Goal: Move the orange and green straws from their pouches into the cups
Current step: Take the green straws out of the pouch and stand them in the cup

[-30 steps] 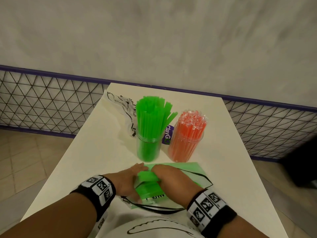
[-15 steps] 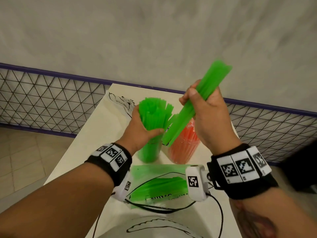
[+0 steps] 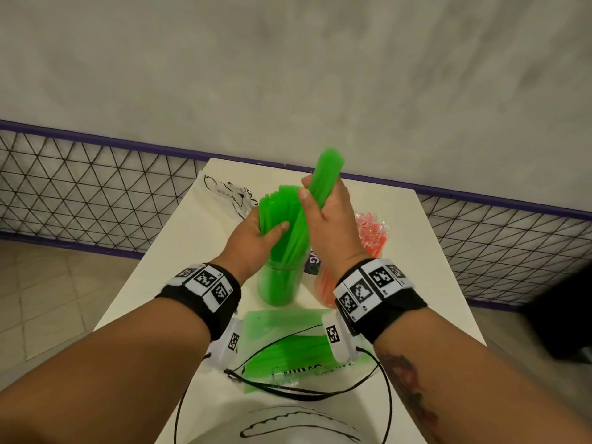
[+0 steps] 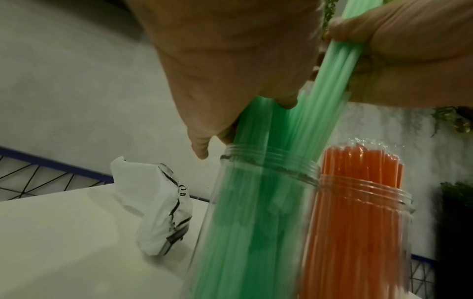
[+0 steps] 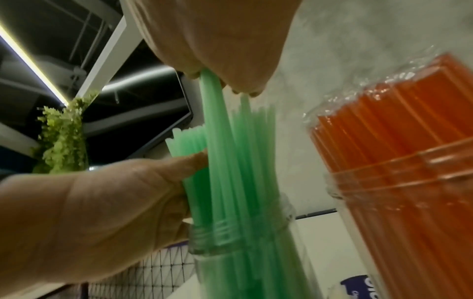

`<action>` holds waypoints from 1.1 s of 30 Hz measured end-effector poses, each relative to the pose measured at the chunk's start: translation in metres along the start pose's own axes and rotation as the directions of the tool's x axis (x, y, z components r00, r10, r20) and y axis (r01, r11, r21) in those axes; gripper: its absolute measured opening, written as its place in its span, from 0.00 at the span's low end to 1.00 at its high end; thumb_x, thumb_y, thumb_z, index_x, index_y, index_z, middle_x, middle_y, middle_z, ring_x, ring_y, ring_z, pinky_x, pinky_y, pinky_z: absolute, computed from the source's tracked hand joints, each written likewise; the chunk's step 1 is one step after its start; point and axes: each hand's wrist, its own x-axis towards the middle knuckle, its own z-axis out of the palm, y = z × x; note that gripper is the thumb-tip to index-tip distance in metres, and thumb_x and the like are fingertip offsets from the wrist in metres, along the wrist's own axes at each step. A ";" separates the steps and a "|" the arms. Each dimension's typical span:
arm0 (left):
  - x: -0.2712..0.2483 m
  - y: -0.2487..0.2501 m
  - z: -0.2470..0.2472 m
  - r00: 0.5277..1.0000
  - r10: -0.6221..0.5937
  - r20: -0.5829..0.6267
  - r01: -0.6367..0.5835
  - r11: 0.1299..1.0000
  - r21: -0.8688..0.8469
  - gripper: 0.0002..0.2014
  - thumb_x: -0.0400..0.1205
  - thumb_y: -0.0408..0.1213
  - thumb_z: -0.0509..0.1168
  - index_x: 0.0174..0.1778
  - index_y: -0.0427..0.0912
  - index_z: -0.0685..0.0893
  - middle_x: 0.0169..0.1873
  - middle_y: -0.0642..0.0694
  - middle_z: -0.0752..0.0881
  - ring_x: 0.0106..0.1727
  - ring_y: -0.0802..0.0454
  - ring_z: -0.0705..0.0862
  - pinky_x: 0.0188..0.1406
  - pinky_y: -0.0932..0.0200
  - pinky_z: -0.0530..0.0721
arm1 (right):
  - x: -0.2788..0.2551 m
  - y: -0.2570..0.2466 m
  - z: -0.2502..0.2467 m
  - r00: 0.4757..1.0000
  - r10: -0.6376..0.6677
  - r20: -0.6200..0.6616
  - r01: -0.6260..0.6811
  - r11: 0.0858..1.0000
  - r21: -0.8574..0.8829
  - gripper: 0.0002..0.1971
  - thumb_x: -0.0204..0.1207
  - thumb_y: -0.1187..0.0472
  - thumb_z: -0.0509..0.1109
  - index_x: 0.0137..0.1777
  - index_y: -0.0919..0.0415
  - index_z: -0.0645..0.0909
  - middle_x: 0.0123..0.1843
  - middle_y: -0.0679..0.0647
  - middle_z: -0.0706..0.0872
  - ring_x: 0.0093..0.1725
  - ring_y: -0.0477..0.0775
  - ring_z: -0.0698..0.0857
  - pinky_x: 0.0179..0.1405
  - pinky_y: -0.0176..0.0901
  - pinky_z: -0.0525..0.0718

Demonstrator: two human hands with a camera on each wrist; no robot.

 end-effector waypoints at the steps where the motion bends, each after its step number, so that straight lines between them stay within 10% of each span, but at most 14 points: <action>1: -0.001 -0.002 -0.001 1.000 0.012 0.006 -0.012 1.000 -0.007 0.25 0.82 0.48 0.69 0.75 0.47 0.75 0.60 0.55 0.87 0.60 0.65 0.85 0.65 0.57 0.83 | 0.001 0.004 0.001 0.999 -0.036 0.032 0.039 0.994 -0.105 0.11 0.83 0.56 0.65 0.61 0.60 0.78 0.60 0.55 0.79 0.64 0.54 0.75 0.67 0.51 0.75; 4: -0.010 -0.009 0.001 0.999 0.016 0.028 -0.015 0.998 -0.056 0.42 0.68 0.61 0.72 0.76 0.50 0.67 0.62 0.62 0.82 0.61 0.74 0.80 0.60 0.69 0.81 | 0.004 0.010 0.002 0.979 -0.053 0.195 0.115 0.938 -0.327 0.16 0.79 0.51 0.69 0.64 0.54 0.78 0.67 0.55 0.74 0.72 0.57 0.68 0.75 0.60 0.66; 9: -0.018 -0.018 0.010 0.996 0.003 0.092 -0.005 1.000 0.021 0.55 0.61 0.37 0.87 0.77 0.55 0.57 0.63 0.64 0.74 0.66 0.65 0.77 0.67 0.66 0.76 | 0.012 -0.009 -0.011 0.980 -0.111 0.167 0.142 0.973 -0.183 0.42 0.78 0.49 0.71 0.85 0.52 0.50 0.84 0.52 0.59 0.83 0.53 0.58 0.83 0.57 0.59; 14: -0.017 -0.016 0.011 0.999 -0.016 0.051 0.012 0.997 0.082 0.53 0.61 0.30 0.87 0.76 0.51 0.61 0.57 0.67 0.74 0.62 0.60 0.76 0.64 0.58 0.76 | 0.028 -0.037 -0.013 0.860 -0.416 0.296 0.504 0.785 -0.361 0.31 0.86 0.54 0.60 0.86 0.55 0.54 0.87 0.55 0.58 0.86 0.58 0.52 0.83 0.66 0.53; 19: -0.014 -0.021 0.009 0.998 -0.029 0.060 0.020 0.990 0.142 0.48 0.62 0.34 0.87 0.72 0.54 0.64 0.56 0.70 0.74 0.61 0.64 0.77 0.58 0.73 0.75 | 0.018 -0.012 0.002 0.824 -0.115 0.555 0.484 0.651 -0.585 0.33 0.84 0.40 0.58 0.85 0.49 0.56 0.88 0.53 0.52 0.87 0.59 0.45 0.83 0.66 0.45; 22: -0.011 -0.024 0.007 0.996 -0.036 0.083 0.027 0.994 0.108 0.49 0.60 0.35 0.87 0.71 0.57 0.65 0.60 0.62 0.79 0.65 0.56 0.80 0.65 0.55 0.83 | 0.012 0.008 0.010 0.813 -0.034 0.581 0.494 0.569 -0.658 0.34 0.82 0.42 0.62 0.85 0.46 0.55 0.87 0.54 0.56 0.85 0.64 0.55 0.80 0.68 0.56; 26: -0.011 -0.024 0.006 0.994 -0.067 0.081 0.058 0.993 0.103 0.51 0.61 0.33 0.87 0.72 0.58 0.62 0.62 0.57 0.80 0.65 0.55 0.81 0.66 0.51 0.82 | 0.013 0.017 0.010 0.911 -0.020 0.411 0.318 0.669 -0.672 0.33 0.82 0.44 0.64 0.84 0.48 0.57 0.85 0.59 0.60 0.84 0.64 0.58 0.79 0.66 0.62; 30: -0.011 -0.023 0.008 0.992 -0.089 0.094 0.084 0.995 0.058 0.50 0.60 0.30 0.86 0.72 0.59 0.66 0.63 0.57 0.82 0.65 0.57 0.82 0.68 0.46 0.83 | 0.013 0.013 0.011 0.888 -0.030 0.458 0.276 0.833 -0.480 0.42 0.78 0.42 0.69 0.86 0.47 0.50 0.86 0.55 0.55 0.85 0.56 0.54 0.83 0.54 0.58; 33: -0.012 -0.020 0.009 0.994 -0.080 0.081 0.072 0.993 0.097 0.50 0.64 0.30 0.85 0.76 0.53 0.62 0.61 0.61 0.77 0.61 0.63 0.77 0.65 0.60 0.77 | 0.006 0.004 0.008 0.961 -0.062 0.270 0.121 0.971 -0.208 0.45 0.74 0.42 0.73 0.85 0.48 0.51 0.84 0.50 0.59 0.82 0.47 0.59 0.79 0.41 0.59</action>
